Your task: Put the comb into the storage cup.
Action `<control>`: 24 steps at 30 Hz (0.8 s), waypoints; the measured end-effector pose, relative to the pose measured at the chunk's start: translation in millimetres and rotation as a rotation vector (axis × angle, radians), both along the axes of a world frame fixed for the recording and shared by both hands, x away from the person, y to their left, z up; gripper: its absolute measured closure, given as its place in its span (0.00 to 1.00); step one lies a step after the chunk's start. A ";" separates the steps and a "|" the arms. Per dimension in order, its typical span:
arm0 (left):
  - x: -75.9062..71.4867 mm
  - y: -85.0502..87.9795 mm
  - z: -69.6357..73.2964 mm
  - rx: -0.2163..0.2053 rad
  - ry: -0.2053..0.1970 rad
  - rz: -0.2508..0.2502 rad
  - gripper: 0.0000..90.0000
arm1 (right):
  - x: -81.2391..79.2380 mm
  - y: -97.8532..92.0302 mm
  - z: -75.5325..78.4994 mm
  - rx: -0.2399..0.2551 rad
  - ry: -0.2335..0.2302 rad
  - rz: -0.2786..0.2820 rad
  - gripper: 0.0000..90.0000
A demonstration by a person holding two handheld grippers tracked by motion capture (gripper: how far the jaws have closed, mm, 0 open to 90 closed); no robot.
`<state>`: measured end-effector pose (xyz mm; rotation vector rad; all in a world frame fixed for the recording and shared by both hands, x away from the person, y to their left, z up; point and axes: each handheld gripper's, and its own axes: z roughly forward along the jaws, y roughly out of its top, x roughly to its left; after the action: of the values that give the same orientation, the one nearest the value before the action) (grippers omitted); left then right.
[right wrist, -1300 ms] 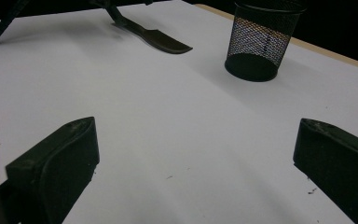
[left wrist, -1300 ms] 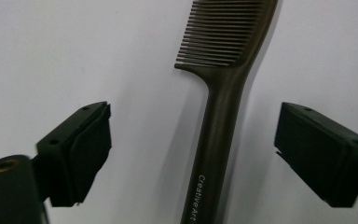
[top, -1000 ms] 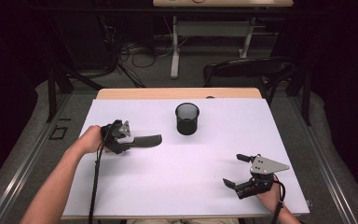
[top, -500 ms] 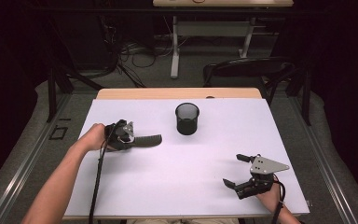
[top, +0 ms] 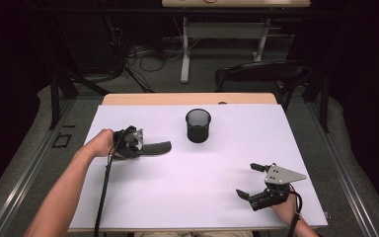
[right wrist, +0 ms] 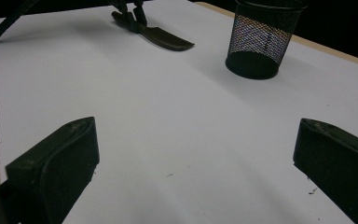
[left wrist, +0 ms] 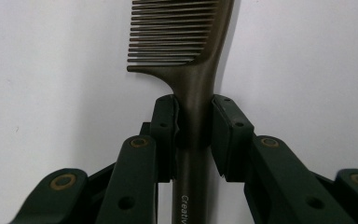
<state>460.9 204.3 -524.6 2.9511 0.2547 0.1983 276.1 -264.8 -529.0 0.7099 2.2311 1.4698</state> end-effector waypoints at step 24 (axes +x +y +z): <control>-26.6 20.1 33.8 -0.298 -0.108 0.109 0.80 | 0.9 0.4 -0.7 0.002 0.004 -0.007 0.00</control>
<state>434.3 224.4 -490.8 2.6242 0.3935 0.3048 276.9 -264.4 -529.7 0.7219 2.2285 1.4682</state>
